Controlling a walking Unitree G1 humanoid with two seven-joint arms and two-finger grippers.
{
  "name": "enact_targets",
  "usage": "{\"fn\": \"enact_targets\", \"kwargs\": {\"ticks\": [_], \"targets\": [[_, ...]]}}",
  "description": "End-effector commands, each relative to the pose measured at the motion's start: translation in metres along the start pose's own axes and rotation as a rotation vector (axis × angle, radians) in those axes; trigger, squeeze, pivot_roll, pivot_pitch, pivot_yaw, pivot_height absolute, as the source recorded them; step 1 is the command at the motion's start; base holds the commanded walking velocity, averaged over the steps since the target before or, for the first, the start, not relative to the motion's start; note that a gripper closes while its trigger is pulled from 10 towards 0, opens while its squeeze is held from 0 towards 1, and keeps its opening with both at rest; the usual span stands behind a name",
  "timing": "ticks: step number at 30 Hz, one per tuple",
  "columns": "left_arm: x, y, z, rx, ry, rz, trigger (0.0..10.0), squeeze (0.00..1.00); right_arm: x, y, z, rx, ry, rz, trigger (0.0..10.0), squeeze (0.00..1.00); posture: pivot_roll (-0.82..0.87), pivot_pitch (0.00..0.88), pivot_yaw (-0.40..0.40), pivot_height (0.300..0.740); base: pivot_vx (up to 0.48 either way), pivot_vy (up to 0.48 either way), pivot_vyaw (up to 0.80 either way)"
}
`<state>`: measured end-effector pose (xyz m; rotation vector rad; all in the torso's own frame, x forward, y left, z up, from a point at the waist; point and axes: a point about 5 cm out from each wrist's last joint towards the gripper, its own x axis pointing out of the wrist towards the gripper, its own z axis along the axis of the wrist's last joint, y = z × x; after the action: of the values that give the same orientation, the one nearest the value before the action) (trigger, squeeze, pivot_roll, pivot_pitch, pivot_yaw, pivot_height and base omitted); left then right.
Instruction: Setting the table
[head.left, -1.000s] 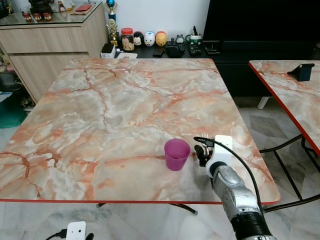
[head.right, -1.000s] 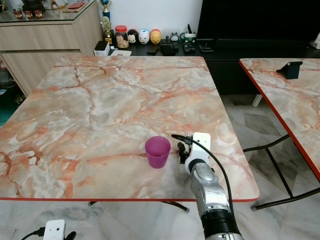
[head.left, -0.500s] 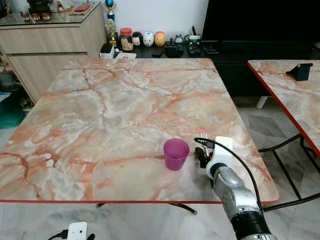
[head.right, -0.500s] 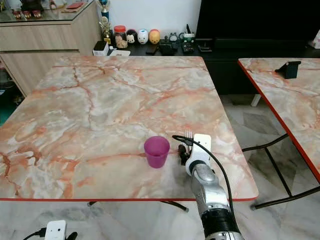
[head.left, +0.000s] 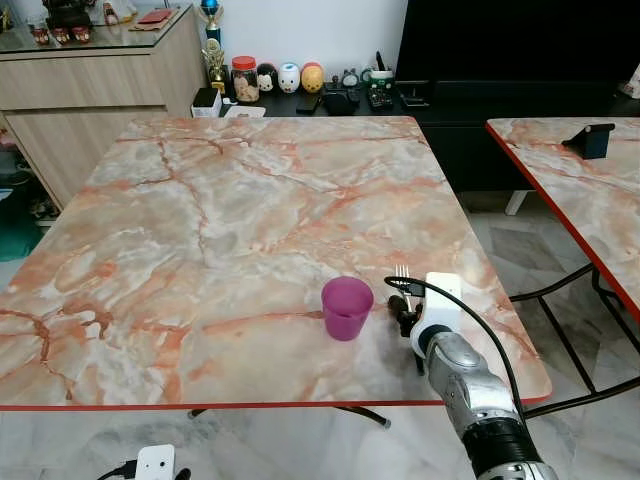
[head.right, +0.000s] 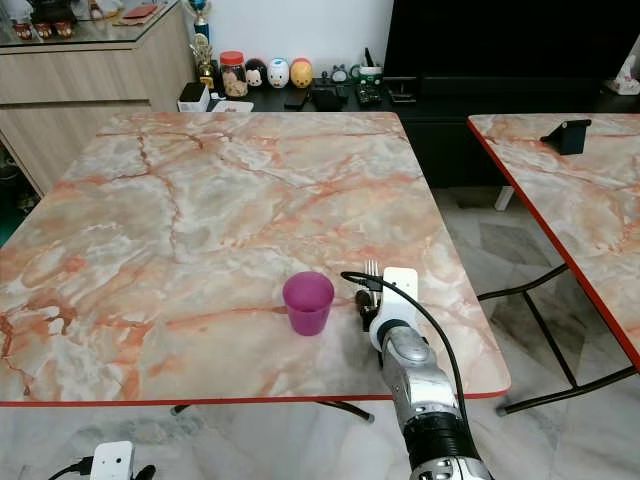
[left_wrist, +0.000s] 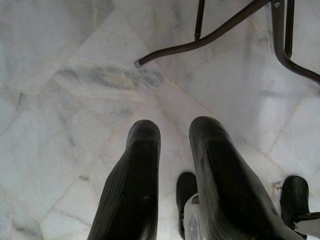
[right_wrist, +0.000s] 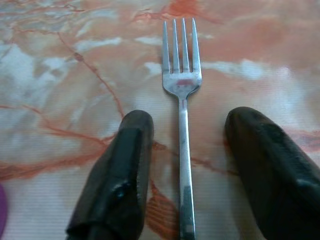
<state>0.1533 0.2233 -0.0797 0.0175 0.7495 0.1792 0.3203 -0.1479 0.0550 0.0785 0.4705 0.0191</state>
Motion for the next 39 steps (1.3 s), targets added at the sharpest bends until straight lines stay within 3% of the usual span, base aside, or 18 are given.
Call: {"fn": "enact_targets", "kwargs": {"ticks": [1,39], "targets": [[-0.0023,0.0003,-0.0076,-0.009,0.036,0.002,10.0,0.00,0.0009,-0.0013,-0.0089,-0.002,0.049,-0.001,0.0,0.00,0.03,0.000,-0.012,0.740,0.000,0.000,0.00],[-0.0013,0.0027,-0.0050,0.004,0.030,-0.007,10.0,0.00,0.0028,-0.0020,-0.0010,-0.068,-0.018,-0.020,0.0,0.00,0.03,0.000,-0.007,0.740,0.000,0.000,0.00]]}}
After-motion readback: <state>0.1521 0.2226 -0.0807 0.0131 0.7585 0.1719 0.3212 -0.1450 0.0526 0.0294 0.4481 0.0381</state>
